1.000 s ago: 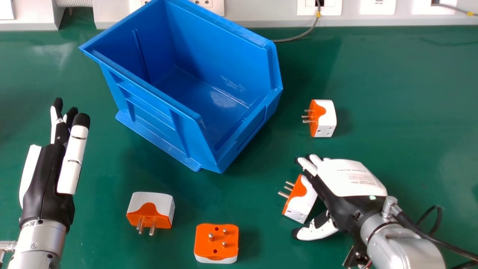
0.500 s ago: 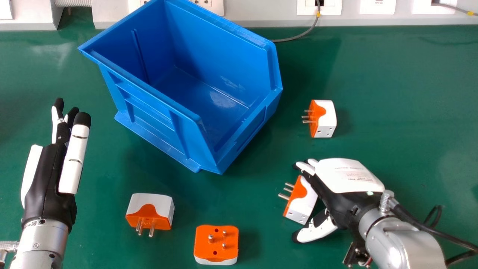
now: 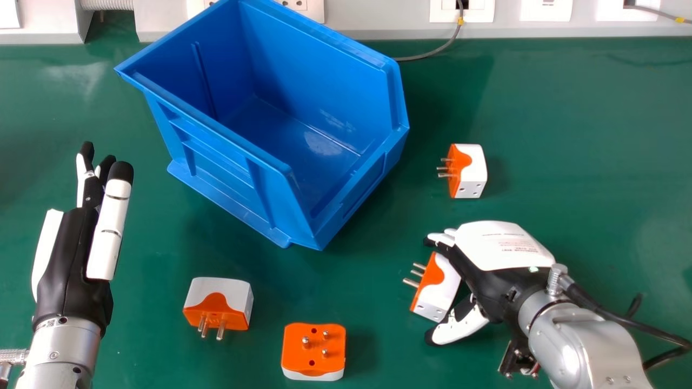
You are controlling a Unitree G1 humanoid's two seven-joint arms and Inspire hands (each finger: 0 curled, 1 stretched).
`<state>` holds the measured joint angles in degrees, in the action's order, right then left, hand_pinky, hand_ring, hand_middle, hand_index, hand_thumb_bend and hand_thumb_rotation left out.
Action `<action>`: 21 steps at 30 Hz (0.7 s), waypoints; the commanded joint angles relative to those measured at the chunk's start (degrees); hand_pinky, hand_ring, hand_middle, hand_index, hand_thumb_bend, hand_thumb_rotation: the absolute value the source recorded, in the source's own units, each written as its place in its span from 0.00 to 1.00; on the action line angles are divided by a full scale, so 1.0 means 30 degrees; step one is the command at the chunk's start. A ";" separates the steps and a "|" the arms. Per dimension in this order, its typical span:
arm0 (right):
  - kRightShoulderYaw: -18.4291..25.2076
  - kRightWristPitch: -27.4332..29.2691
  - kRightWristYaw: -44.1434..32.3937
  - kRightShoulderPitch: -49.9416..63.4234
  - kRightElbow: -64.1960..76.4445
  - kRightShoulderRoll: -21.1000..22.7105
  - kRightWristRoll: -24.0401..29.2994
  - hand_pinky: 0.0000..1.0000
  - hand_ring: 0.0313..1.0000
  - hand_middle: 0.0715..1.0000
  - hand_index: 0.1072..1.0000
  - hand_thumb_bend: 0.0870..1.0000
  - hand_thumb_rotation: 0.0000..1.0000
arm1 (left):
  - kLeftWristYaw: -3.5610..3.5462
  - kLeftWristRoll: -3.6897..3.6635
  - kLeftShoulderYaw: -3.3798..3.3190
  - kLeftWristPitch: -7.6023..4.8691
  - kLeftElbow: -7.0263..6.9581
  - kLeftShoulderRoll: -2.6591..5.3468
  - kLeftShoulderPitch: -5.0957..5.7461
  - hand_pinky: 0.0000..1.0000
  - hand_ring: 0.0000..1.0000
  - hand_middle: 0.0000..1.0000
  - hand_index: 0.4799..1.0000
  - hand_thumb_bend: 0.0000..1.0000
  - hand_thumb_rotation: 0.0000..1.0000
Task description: Pick all objects and put in blue box
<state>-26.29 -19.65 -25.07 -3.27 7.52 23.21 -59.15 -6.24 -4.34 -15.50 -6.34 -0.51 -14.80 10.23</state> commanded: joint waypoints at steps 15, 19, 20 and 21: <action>0.0506 0.0828 0.2616 -0.0182 -0.0671 -0.0297 0.1019 0.53 0.58 0.69 0.70 0.49 0.15 | -0.0244 -0.0194 -0.0092 -0.0242 -0.0472 -0.0057 0.0107 0.99 1.00 1.00 1.00 0.60 1.00; 0.0410 0.0945 0.2960 -0.0170 -0.0814 -0.0204 0.1021 0.34 0.39 0.59 0.60 0.48 0.10 | -0.0219 -0.0114 -0.0107 -0.0062 -0.0523 -0.0098 0.0081 0.98 1.00 1.00 1.00 0.62 1.00; 0.0398 0.0977 0.3026 -0.0156 -0.0849 -0.0182 0.1002 0.34 0.39 0.59 0.60 0.48 0.10 | -0.0232 -0.0115 -0.0121 -0.0047 -0.0500 -0.0121 0.0078 0.98 1.00 1.00 1.00 0.62 1.00; 0.0382 0.1016 0.3073 -0.0150 -0.0893 -0.0155 0.0971 0.28 0.32 0.56 0.56 0.48 0.08 | -0.0244 -0.0130 -0.0137 -0.0019 -0.0513 -0.0133 0.0090 0.98 1.00 1.00 1.00 0.63 1.00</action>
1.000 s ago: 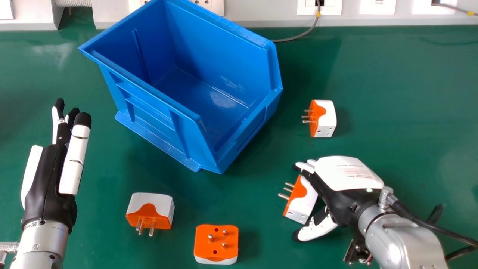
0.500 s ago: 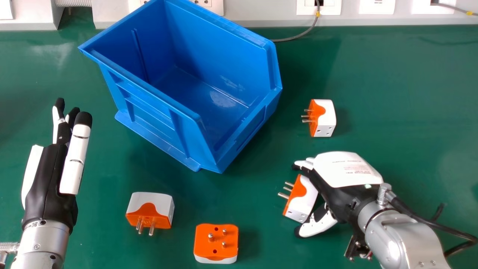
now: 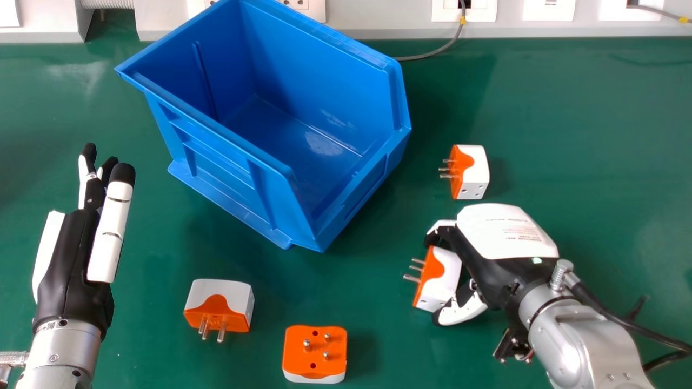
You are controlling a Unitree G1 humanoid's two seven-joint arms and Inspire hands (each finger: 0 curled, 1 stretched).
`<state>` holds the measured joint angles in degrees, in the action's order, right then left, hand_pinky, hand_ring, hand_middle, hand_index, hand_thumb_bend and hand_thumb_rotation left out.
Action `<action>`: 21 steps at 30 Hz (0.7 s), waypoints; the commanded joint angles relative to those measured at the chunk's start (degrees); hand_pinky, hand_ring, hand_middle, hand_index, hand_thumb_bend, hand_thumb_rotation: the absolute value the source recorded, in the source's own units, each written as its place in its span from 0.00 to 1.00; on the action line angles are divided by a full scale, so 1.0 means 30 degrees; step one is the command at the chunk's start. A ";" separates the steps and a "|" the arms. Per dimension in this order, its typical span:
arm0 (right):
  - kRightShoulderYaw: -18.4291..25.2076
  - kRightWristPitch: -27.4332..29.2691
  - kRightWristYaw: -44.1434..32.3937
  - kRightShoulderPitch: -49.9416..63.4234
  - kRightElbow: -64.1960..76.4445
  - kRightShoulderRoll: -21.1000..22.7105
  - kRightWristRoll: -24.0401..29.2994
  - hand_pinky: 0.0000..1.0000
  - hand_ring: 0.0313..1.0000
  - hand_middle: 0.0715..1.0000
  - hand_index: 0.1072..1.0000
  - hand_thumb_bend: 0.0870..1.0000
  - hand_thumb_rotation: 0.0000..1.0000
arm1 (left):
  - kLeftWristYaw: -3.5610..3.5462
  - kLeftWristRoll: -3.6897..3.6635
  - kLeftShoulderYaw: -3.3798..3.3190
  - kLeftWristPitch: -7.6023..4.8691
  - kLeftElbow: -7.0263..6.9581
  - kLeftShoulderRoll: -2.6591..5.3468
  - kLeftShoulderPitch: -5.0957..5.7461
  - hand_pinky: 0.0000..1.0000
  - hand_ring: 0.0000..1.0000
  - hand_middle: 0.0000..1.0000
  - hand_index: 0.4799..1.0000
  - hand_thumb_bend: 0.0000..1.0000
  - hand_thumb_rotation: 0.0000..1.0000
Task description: Pick all objects and put in blue box
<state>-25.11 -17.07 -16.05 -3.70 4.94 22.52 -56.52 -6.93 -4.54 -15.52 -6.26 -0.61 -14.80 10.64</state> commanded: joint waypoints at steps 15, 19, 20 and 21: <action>-0.0150 0.0328 0.0070 -0.0091 -0.0261 0.0352 -0.0153 0.06 0.10 0.45 0.43 0.48 0.01 | -0.0192 -0.0115 -0.0348 0.0058 -0.0241 -0.0220 -0.0291 0.93 1.00 1.00 1.00 0.68 1.00; -0.0124 0.0266 -0.0075 -0.0174 -0.0268 0.0369 -0.0158 0.04 0.09 0.44 0.43 0.48 0.01 | -0.0206 -0.0124 -0.0374 -0.0017 -0.0137 -0.0219 -0.0338 0.93 1.00 1.00 1.00 0.68 1.00; -0.0098 0.0256 -0.0106 -0.0181 -0.0207 0.0399 -0.0171 0.04 0.09 0.44 0.43 0.48 0.01 | -0.0205 -0.0135 -0.0374 0.0012 -0.0198 -0.0207 -0.0323 0.93 1.00 1.00 1.00 0.68 1.00; -0.0075 0.0254 -0.0108 -0.0183 -0.0153 0.0426 -0.0189 0.04 0.08 0.44 0.43 0.48 0.00 | -0.0198 -0.0138 -0.0368 0.0051 -0.0254 -0.0195 -0.0317 0.92 1.00 1.00 1.00 0.68 1.00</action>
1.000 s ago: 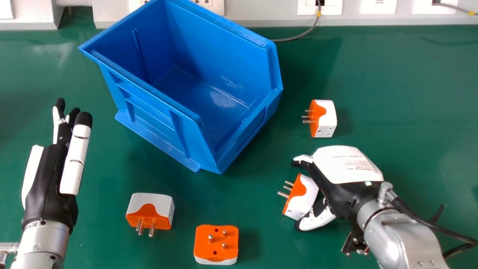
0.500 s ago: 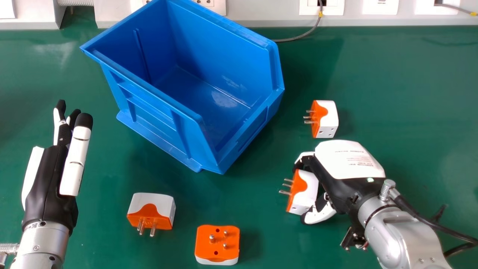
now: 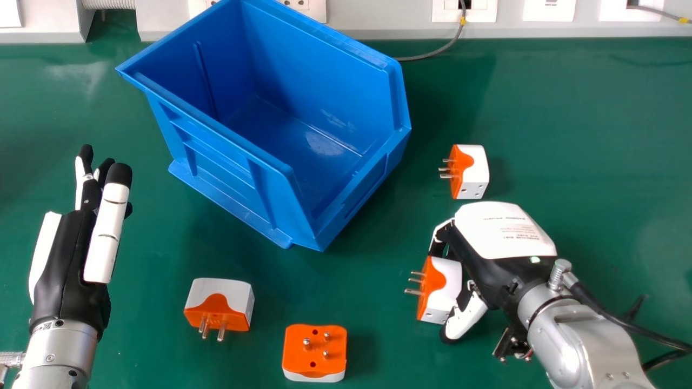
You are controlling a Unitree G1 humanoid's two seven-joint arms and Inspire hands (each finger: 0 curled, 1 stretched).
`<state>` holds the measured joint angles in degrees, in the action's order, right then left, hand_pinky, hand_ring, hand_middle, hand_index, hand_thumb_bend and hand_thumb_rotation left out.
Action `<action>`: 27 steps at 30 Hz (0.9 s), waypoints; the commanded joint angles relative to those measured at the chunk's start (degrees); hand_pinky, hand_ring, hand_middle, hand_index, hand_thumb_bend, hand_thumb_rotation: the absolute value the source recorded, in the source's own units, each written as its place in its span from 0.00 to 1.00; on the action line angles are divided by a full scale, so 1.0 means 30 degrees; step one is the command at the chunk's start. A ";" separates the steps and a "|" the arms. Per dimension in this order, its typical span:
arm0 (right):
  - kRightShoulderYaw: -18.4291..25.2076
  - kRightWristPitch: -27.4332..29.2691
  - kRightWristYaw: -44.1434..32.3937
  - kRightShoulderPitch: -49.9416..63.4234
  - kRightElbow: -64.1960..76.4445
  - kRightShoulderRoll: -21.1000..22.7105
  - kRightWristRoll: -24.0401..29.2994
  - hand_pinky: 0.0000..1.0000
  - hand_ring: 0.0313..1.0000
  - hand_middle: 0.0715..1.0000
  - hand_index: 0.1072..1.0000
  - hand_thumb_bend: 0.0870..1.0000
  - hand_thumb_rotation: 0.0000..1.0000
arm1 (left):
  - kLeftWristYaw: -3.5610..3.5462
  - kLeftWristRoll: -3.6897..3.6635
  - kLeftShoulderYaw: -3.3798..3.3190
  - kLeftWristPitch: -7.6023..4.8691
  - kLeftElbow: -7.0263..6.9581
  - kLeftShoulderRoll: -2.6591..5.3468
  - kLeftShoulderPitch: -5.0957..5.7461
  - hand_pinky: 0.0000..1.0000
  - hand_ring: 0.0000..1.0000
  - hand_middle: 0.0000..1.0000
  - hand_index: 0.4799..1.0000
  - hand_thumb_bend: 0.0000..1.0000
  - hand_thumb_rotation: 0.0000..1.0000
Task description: Pick all objects and put in blue box
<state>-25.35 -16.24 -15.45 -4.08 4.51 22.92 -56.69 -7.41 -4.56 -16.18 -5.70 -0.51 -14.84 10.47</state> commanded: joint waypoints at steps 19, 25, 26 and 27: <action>0.1401 -0.0229 -0.0223 0.1433 0.3308 0.0361 0.0358 0.05 0.08 0.43 0.42 0.47 0.00 | 0.0944 0.0645 0.0215 0.0768 -0.0743 0.0063 -0.0611 0.91 0.99 1.00 1.00 0.68 1.00; 0.2487 0.0209 -0.0112 0.2029 0.4873 0.0447 0.1140 0.06 0.10 0.41 0.42 0.47 0.00 | 0.0741 0.0550 0.0191 0.0924 -0.0806 -0.0093 -0.0681 0.91 0.99 1.00 1.00 0.68 1.00; 0.2601 0.0265 -0.0106 0.2066 0.5008 0.0440 0.1243 0.06 0.10 0.41 0.42 0.47 0.00 | 0.0725 0.0537 0.0189 0.0929 -0.0765 -0.0098 -0.0716 0.91 0.99 1.00 1.00 0.68 1.00; 0.2746 0.0356 -0.0088 0.2126 0.5188 0.0442 0.1386 0.06 0.10 0.41 0.42 0.47 0.00 | 0.0698 0.0506 0.0178 0.0939 -0.0741 -0.0104 -0.0738 0.91 0.99 1.00 1.00 0.67 1.00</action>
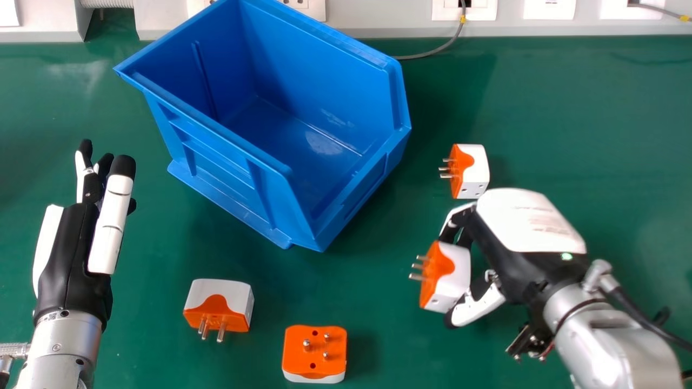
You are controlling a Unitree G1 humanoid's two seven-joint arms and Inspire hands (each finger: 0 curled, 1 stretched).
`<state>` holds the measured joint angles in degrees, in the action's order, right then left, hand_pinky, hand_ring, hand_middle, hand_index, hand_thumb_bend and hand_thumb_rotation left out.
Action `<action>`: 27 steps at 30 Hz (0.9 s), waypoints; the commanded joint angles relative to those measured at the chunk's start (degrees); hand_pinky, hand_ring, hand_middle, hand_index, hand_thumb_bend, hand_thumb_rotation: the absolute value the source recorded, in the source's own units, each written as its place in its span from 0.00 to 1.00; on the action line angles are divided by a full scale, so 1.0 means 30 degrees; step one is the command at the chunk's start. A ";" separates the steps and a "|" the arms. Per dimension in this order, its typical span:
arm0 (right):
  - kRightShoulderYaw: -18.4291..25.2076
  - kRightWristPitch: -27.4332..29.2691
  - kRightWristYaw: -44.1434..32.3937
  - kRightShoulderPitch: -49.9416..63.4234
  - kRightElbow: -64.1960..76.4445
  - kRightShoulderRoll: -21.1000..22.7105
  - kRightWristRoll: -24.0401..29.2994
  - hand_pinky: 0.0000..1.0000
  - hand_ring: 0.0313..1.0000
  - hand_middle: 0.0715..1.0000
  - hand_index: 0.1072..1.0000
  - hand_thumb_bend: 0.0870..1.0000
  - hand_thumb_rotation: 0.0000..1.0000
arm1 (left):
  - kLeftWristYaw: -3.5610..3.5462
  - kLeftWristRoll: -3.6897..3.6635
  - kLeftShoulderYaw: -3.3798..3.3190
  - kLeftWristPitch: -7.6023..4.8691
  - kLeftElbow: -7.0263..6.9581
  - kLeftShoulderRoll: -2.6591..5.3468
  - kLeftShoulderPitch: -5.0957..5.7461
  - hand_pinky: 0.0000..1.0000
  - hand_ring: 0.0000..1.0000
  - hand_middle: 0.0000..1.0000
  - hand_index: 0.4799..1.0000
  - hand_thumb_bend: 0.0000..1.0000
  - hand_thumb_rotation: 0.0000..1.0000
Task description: Pick all objects and put in blue box
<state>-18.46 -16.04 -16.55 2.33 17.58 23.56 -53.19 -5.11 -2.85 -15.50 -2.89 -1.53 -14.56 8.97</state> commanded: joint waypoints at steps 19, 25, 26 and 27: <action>0.3462 0.0783 -0.1741 -0.2333 0.4258 0.0380 0.3733 0.04 0.06 0.13 0.41 0.45 0.13 | -0.0165 -0.0621 -0.0027 0.0325 -0.0114 0.0026 -0.0740 0.93 0.99 1.00 1.00 0.62 1.00; 0.3479 0.1388 -0.1118 -0.4634 0.2991 0.0166 0.4459 0.03 0.06 0.11 0.41 0.45 0.14 | -0.0201 -0.0600 0.0010 0.0299 -0.0105 0.0025 -0.0775 0.93 0.99 1.00 1.00 0.62 1.00; 0.3410 0.1499 -0.1025 -0.5118 0.2674 0.0108 0.4503 0.03 0.06 0.11 0.41 0.45 0.14 | -0.0200 -0.0586 0.0018 0.0268 -0.0089 0.0026 -0.0776 0.93 0.99 1.00 1.00 0.62 1.00; 0.3335 0.1587 -0.0943 -0.5540 0.2394 0.0054 0.4509 0.03 0.06 0.11 0.41 0.45 0.14 | -0.0192 -0.0558 0.0031 0.0228 -0.0051 0.0020 -0.0789 0.93 0.99 1.00 1.00 0.62 1.00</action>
<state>-8.86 -12.41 -20.85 -11.06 25.00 24.09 -40.11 -5.76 -4.51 -15.38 -1.72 -1.19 -14.48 7.12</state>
